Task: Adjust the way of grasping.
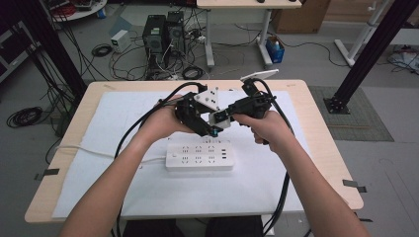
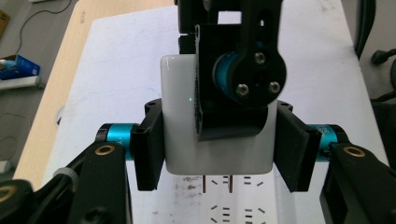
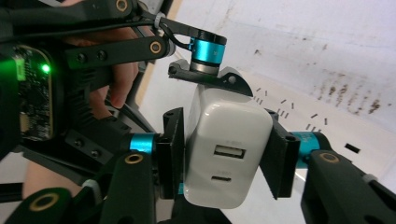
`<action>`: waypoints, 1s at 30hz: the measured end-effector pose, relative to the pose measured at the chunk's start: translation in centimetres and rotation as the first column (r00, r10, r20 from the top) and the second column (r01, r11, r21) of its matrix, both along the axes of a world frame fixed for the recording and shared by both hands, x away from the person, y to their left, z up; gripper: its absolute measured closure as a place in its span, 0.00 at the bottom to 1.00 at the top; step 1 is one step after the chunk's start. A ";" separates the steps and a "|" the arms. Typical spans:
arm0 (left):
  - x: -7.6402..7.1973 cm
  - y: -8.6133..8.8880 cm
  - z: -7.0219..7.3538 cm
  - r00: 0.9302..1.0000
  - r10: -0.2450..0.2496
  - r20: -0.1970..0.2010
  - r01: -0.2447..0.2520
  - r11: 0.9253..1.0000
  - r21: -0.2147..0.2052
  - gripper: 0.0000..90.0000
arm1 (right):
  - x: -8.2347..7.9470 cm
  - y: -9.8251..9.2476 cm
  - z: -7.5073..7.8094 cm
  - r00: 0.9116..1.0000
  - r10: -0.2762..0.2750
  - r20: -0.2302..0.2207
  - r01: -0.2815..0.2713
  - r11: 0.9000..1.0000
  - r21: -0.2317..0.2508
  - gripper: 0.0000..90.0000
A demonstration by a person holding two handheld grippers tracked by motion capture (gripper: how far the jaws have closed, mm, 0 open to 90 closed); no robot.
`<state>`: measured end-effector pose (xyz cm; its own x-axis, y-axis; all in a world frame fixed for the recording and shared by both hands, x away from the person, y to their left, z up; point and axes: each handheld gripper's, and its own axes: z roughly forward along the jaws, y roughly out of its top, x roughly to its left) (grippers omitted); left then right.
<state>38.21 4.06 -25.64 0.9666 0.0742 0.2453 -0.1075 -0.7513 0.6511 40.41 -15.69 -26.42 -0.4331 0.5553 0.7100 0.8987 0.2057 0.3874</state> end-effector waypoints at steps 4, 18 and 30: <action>-0.2 -0.1 -0.1 1.000 0.004 0.026 -0.004 1.000 0.009 0.47 | 0.2 -0.1 -0.1 1.000 -0.009 -0.013 0.009 1.000 0.008 0.65; 0.1 0.1 -0.4 0.996 0.084 0.036 -0.085 0.995 0.048 0.35 | 0.3 -0.5 0.2 0.999 -0.015 0.029 0.016 1.000 -0.015 0.70; 0.9 6.7 0.9 0.948 0.310 -0.074 -0.290 0.935 0.204 0.28 | 0.8 -3.4 1.9 0.987 -0.050 0.154 0.078 0.980 -0.184 0.70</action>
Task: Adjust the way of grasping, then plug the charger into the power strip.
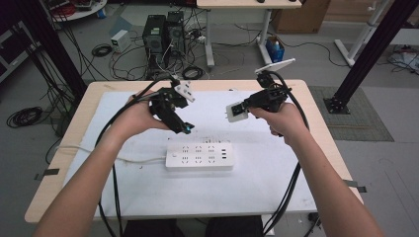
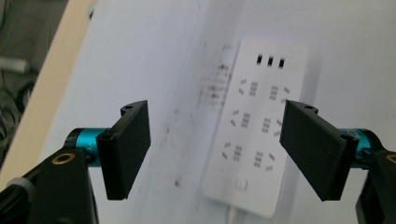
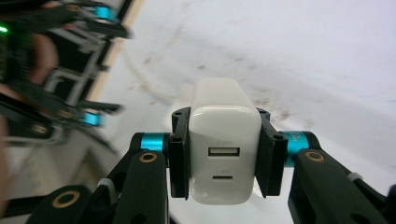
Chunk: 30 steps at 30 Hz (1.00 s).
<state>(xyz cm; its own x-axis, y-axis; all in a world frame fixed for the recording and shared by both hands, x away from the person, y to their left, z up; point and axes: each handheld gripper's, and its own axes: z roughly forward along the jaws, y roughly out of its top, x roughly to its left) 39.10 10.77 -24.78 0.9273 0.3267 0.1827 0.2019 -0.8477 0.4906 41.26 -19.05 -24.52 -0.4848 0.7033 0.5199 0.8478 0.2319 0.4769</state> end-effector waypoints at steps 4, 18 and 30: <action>0.4 1.7 0.0 0.994 0.104 -0.046 -0.101 0.993 0.055 0.28 | 0.0 -0.7 0.3 1.000 -0.008 0.012 0.010 0.996 -0.088 0.70; 1.7 7.8 -1.3 0.873 0.451 -0.188 -0.420 0.889 0.182 0.28 | -0.5 -3.3 1.0 0.993 -0.035 0.109 0.082 0.880 -0.467 0.69; 1.5 8.2 -1.4 0.881 0.423 -0.211 -0.393 0.903 0.173 0.28 | 0.1 -2.8 0.6 0.984 0.120 0.129 -0.035 0.852 -0.522 0.70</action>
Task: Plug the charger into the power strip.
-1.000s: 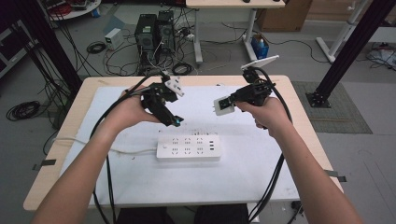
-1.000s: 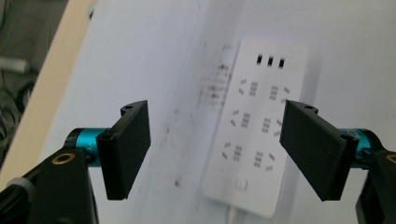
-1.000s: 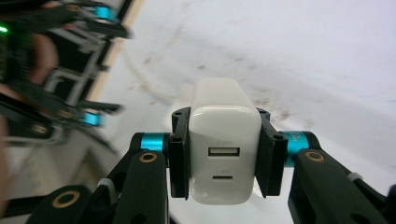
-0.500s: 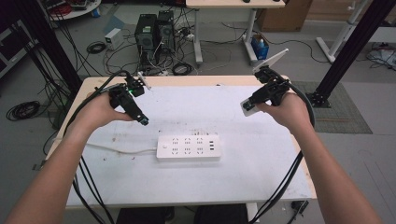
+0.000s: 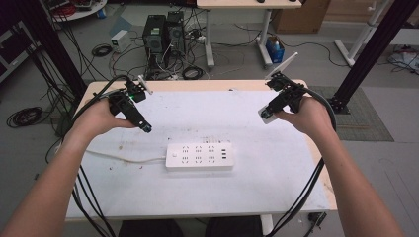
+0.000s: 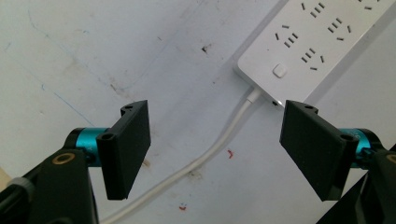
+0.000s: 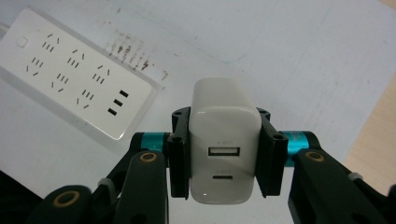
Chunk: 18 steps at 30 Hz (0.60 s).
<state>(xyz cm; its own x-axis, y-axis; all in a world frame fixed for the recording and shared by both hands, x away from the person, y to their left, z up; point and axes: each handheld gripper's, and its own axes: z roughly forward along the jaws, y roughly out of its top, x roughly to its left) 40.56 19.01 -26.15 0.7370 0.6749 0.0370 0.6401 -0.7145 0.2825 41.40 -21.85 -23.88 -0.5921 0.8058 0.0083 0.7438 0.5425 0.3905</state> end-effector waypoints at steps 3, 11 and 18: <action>-0.1 0.1 -0.1 1.000 -0.006 0.003 0.006 1.000 -0.001 0.28 | 0.4 0.6 -0.3 0.998 0.059 0.001 -0.059 0.998 -0.016 0.69; -0.5 0.5 -0.2 1.000 0.007 -0.020 -0.007 0.999 -0.042 0.28 | 1.6 4.0 -1.3 0.967 0.254 -0.019 -0.254 0.966 -0.048 0.69; -1.2 1.1 -0.1 1.000 0.009 -0.026 -0.010 0.998 -0.059 0.28 | 2.1 8.4 -2.9 0.890 0.452 -0.065 -0.457 0.882 -0.115 0.69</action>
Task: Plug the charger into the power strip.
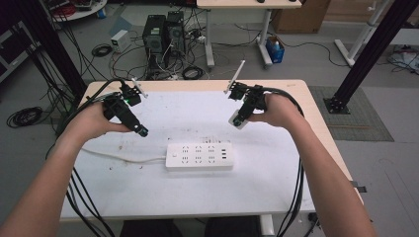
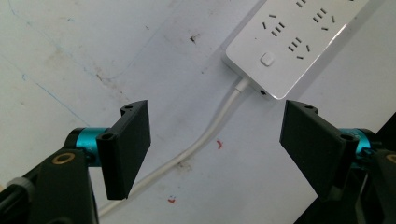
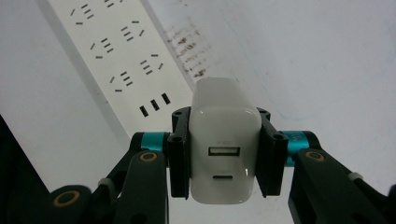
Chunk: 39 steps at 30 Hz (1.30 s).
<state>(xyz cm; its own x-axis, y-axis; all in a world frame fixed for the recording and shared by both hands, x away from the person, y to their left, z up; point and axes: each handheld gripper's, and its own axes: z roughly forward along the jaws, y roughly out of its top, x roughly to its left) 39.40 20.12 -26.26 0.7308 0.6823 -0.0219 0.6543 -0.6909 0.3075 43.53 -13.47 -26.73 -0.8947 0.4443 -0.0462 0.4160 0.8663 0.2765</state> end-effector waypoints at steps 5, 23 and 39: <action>-0.3 0.4 0.0 1.000 0.008 -0.001 -0.008 1.000 -0.002 0.28 | -0.1 2.5 -1.1 0.993 0.115 -0.021 -0.116 0.992 -0.046 0.69; -1.0 0.7 -0.5 1.000 -0.006 -0.013 0.006 1.000 -0.002 0.28 | -1.0 8.3 -6.3 0.938 0.329 -0.109 -0.344 0.924 -0.168 0.69; -1.1 1.0 -0.9 1.000 -0.002 -0.018 0.002 1.000 -0.004 0.28 | -1.4 9.8 -8.0 0.895 0.425 -0.134 -0.445 0.871 -0.209 0.70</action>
<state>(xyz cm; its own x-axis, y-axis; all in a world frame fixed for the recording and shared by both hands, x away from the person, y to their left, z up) 38.25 21.13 -27.14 0.7318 0.6805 -0.0379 0.6582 -0.6912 0.2984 42.12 -3.68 -34.71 -0.9998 -0.0046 -0.0175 -0.0052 0.9995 0.0308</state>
